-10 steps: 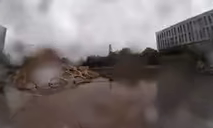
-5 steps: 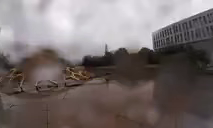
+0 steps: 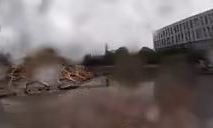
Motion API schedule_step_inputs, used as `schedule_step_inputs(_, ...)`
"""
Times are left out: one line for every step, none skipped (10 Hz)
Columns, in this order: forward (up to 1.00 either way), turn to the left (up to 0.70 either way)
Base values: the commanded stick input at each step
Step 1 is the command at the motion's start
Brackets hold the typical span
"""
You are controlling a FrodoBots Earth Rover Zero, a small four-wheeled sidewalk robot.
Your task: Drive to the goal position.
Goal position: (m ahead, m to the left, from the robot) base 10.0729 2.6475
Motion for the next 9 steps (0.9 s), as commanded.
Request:
schedule_step_inputs(1.00, 0.00)
schedule_step_inputs(1.00, 0.00)
schedule_step_inputs(1.00, 0.00)
schedule_step_inputs(1.00, 0.00)
schedule_step_inputs(1.00, 0.00)
schedule_step_inputs(1.00, 0.00)
schedule_step_inputs(1.00, 0.00)
schedule_step_inputs(1.00, 0.00)
schedule_step_inputs(1.00, 0.00)
